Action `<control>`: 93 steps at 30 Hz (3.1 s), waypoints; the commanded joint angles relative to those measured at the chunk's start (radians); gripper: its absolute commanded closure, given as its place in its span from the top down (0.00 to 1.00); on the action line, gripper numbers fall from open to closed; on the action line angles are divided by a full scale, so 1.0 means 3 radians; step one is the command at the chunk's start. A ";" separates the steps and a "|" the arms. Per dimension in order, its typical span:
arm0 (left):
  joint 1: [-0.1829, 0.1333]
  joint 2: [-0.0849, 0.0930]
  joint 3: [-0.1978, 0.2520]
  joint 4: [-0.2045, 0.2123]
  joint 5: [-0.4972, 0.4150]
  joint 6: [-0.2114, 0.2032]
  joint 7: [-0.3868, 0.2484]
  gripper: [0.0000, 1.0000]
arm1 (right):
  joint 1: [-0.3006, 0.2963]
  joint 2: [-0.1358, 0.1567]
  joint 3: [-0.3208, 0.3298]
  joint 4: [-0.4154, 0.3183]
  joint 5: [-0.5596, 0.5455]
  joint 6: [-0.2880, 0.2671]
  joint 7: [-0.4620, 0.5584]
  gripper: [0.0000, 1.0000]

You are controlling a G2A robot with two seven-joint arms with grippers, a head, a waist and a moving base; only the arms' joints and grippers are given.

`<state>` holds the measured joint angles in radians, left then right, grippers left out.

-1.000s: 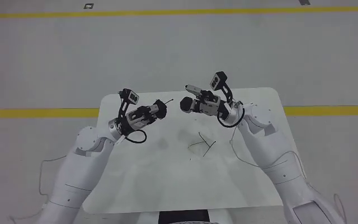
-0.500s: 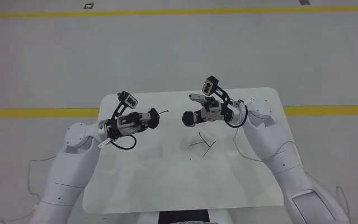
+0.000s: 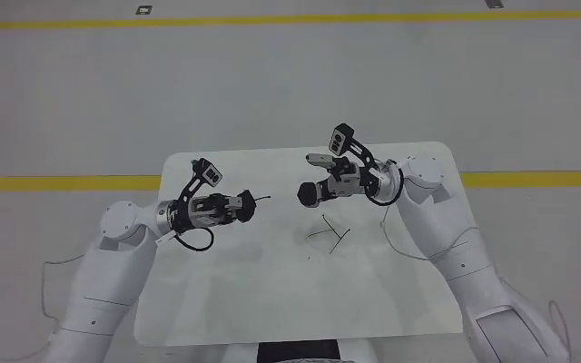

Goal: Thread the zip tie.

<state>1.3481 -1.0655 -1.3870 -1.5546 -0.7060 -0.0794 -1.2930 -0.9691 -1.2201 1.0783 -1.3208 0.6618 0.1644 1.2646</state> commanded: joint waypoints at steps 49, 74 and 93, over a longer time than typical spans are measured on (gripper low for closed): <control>0.0008 0.0001 0.0004 0.0000 -0.0018 -0.0011 0.0011 0.00 | 0.0136 -0.0122 -0.0533 0.0050 0.0066 -0.0062 -0.0144 0.16; 0.0008 0.0001 0.0004 0.0000 -0.0018 -0.0011 0.0011 0.00 | 0.0154 -0.0116 -0.0499 0.0048 0.0024 -0.0088 -0.0167 0.17; 0.0008 0.0001 0.0004 0.0000 -0.0018 -0.0011 0.0011 0.00 | 0.0153 -0.0121 -0.0527 -0.0001 0.0021 -0.0084 -0.0175 0.22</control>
<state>1.3503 -1.0652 -1.3859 -1.5547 -0.7113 -0.0825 -1.2897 -0.9234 -1.2564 0.9205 -1.3211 0.6680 0.1390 1.2121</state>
